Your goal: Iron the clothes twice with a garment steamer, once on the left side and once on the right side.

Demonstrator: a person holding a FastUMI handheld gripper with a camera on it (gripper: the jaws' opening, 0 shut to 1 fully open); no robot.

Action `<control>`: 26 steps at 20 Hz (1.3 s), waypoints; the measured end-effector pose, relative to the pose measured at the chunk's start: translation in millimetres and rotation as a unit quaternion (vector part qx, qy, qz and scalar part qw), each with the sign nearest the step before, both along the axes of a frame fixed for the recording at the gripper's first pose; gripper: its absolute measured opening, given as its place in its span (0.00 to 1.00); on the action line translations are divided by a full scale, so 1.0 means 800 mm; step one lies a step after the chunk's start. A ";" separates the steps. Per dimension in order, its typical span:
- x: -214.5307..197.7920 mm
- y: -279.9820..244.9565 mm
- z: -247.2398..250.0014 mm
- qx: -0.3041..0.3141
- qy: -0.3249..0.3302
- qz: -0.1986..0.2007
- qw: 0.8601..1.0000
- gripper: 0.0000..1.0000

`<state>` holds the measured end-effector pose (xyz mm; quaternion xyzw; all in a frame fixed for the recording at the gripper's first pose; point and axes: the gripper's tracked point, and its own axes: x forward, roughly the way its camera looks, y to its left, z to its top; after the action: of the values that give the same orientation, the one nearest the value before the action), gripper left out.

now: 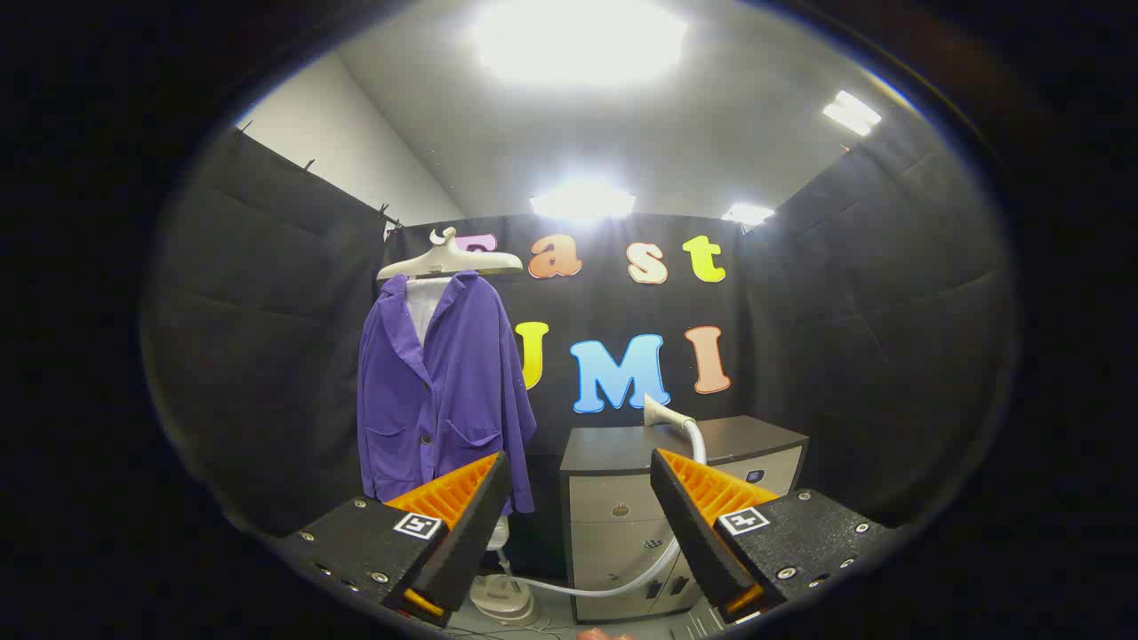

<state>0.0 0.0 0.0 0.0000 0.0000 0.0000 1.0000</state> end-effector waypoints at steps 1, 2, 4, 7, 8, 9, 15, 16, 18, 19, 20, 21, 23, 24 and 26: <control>0.002 -0.002 0.002 0.000 -0.001 -0.002 1.000 0.96; 0.003 -0.001 0.005 0.000 -0.002 -0.003 1.000 0.96; 0.008 0.000 0.008 -0.003 -0.002 -0.005 1.000 0.96; 0.013 0.005 0.008 -0.007 0.001 -0.006 1.000 0.96; 0.015 0.007 0.010 -0.009 0.001 -0.007 1.000 0.96; 0.015 0.007 0.010 -0.011 0.000 -0.009 1.000 0.96; 0.020 0.016 0.013 -0.015 0.002 -0.017 1.000 0.96; 0.022 0.016 0.014 -0.015 0.003 -0.019 1.000 0.96; 0.027 0.014 0.017 -0.024 0.004 -0.026 0.999 0.96; 0.031 0.011 0.018 -0.030 0.004 -0.030 0.999 0.96; 0.034 0.007 0.021 -0.036 0.004 -0.034 0.999 0.96; 0.039 0.000 0.022 -0.040 0.004 -0.038 0.998 0.96; 0.051 -0.011 0.026 -0.042 0.004 -0.044 0.998 0.96; 0.059 -0.017 0.028 -0.043 0.004 -0.046 0.998 0.96; 0.085 -0.032 0.032 -0.043 0.006 -0.051 0.998 0.96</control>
<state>67.7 -25.9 25.9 -0.0430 0.0058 -0.0513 0.9977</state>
